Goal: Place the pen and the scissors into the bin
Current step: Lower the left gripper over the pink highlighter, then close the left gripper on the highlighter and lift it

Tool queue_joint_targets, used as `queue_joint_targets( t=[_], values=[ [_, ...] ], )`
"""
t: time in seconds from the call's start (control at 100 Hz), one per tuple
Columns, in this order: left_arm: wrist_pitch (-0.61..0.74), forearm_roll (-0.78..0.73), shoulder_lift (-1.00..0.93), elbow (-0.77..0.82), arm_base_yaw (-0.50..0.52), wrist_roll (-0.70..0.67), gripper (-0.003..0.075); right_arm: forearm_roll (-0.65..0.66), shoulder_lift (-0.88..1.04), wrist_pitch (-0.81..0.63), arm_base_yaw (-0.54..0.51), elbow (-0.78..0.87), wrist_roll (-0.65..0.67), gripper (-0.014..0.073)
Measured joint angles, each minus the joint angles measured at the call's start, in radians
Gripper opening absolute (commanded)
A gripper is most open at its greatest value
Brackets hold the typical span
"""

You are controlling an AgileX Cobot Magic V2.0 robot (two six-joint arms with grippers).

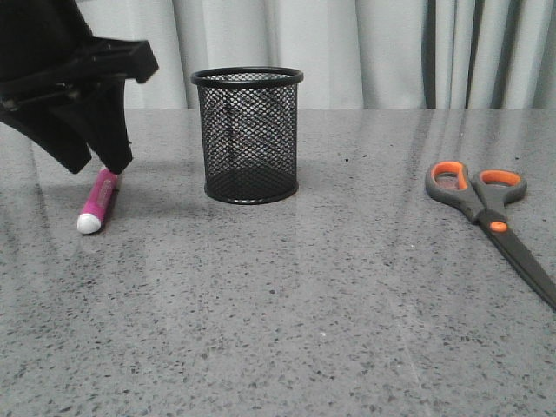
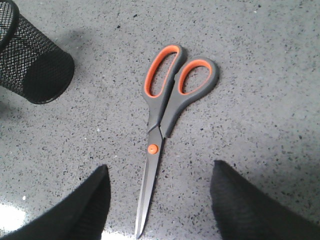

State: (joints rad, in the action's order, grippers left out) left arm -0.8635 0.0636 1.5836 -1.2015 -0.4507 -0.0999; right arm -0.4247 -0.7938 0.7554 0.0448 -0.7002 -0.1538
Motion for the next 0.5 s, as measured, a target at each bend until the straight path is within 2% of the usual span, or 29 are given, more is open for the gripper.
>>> queue_joint_targets(
  t=[0.5],
  values=[
    [0.043, -0.045, 0.083, -0.011, 0.0, -0.026, 0.0271, -0.001, 0.0, 0.005, 0.0, 0.0, -0.006, 0.0395]
  ],
)
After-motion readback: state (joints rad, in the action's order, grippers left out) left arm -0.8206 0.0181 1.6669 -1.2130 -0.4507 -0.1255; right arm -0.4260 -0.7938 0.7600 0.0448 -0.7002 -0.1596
